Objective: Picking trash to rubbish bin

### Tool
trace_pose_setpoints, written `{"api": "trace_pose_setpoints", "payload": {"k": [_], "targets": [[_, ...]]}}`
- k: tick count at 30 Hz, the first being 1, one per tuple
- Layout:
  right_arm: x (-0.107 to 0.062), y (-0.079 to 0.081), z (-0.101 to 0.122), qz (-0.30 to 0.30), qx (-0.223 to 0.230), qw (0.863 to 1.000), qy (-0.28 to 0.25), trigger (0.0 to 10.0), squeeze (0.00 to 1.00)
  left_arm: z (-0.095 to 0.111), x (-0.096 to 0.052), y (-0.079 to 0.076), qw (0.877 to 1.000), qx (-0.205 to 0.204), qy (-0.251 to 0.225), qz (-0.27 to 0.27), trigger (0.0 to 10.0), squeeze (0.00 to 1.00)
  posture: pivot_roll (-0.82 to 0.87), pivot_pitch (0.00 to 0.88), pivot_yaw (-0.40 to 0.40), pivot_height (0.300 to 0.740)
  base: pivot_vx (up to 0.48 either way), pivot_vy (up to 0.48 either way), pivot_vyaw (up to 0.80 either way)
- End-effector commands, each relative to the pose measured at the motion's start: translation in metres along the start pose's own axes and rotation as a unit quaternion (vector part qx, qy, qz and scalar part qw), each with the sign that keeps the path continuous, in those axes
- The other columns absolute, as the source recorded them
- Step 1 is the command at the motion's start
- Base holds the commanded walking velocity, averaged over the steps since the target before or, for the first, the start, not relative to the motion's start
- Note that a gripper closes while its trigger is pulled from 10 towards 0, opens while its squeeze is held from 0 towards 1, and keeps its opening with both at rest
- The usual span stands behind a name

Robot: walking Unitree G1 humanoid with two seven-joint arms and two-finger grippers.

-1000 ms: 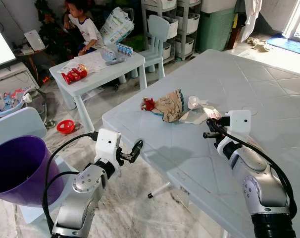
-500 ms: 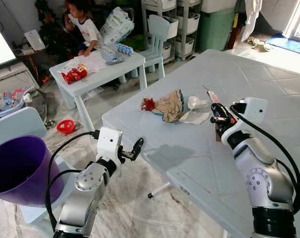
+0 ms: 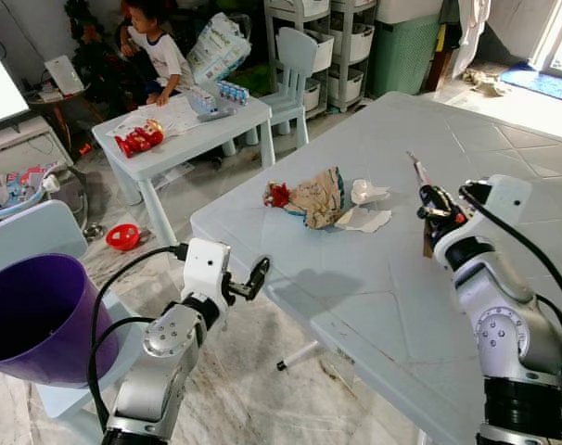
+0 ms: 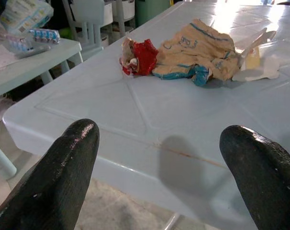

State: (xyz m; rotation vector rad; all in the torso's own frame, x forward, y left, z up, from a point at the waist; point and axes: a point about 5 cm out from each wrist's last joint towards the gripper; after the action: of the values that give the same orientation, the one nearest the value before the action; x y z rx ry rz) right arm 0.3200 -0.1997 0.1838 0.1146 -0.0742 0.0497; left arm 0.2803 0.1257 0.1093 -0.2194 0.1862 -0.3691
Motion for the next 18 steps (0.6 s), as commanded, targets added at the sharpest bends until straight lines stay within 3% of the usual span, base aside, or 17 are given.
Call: {"api": "trace_pose_setpoints", "payload": {"k": [1,7,11,13,18], "targets": [[0.004,-0.004,0.008,-0.012,0.011,1.000,-0.015,0.0,0.00,0.002,0.002,0.002,1.000,0.003,-0.004,0.006,10.0,0.00,0.01,0.000,0.043,0.740,0.000,0.000,0.00],[0.003,-0.001,-0.002,-0.001,0.016,1.000,0.013,0.0,0.00,0.002,0.003,0.002,1.000,0.003,-0.005,0.007,10.0,0.00,0.01,0.000,0.041,0.740,0.000,0.000,0.00],[-0.005,0.016,-0.020,0.055,0.027,0.996,0.057,0.0,0.00,0.001,0.002,0.003,1.000,0.003,-0.004,0.008,10.0,0.00,0.01,0.000,0.042,0.740,0.000,0.000,0.00],[-0.017,0.030,-0.031,0.109,0.048,0.989,0.085,0.0,0.00,0.001,0.002,0.003,1.000,0.004,-0.003,0.008,10.0,0.00,0.01,0.000,0.044,0.740,0.000,0.000,0.00],[-0.026,0.032,-0.038,0.133,0.084,0.982,0.105,0.0,0.00,0.000,0.002,0.003,1.000,0.005,-0.001,0.006,10.0,0.00,0.01,0.000,0.050,0.740,0.000,0.000,0.00]]}}
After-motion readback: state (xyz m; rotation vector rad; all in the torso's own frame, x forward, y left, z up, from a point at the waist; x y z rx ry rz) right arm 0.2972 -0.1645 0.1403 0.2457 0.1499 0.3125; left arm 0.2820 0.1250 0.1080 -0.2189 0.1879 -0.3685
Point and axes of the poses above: a point about 5 cm out from each wrist's last joint towards the gripper, its own x axis pointing out of the wrist towards the gripper, its own z axis along the axis of the wrist's last joint, y = z × x, and after that the axes turned 14 degrees about -x, right-handed
